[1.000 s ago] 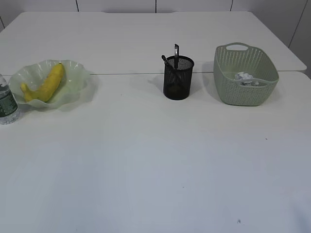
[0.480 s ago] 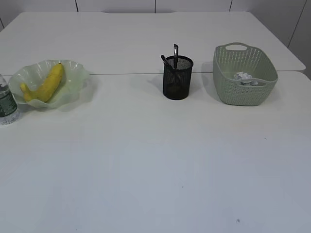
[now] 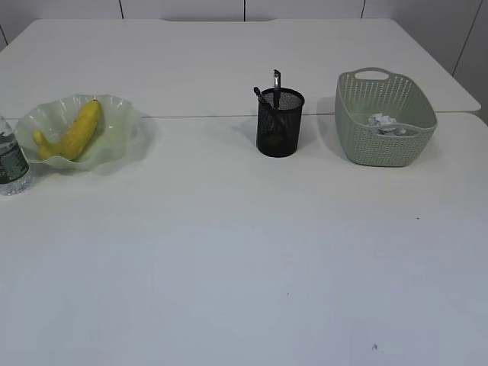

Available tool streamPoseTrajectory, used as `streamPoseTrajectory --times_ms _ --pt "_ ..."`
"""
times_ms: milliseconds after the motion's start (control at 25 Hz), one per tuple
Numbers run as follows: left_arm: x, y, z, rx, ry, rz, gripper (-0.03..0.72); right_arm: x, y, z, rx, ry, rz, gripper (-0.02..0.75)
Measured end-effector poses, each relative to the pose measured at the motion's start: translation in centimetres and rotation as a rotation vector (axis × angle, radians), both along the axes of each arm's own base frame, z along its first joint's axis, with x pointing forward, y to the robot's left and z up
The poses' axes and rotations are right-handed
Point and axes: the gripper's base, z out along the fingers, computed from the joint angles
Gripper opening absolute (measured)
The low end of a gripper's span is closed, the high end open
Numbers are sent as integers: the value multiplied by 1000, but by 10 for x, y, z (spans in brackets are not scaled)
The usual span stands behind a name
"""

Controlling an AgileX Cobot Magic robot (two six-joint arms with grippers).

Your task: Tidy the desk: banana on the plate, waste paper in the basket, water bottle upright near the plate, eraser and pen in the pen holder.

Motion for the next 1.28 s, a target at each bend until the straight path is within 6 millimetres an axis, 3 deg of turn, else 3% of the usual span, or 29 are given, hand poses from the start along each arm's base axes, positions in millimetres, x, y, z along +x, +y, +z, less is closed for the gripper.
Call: streamPoseTrajectory --times_ms 360,720,1000,1280 --pt "77 8 -25 -60 281 -19 237 23 14 -34 -84 132 43 231" --pt "170 12 -90 -127 678 -82 236 40 21 -53 -111 153 46 231" --pt "206 9 -129 -164 815 -154 236 51 28 -71 -123 190 58 231" --pt "224 9 -147 -140 824 -178 235 53 30 -76 -113 208 73 229"
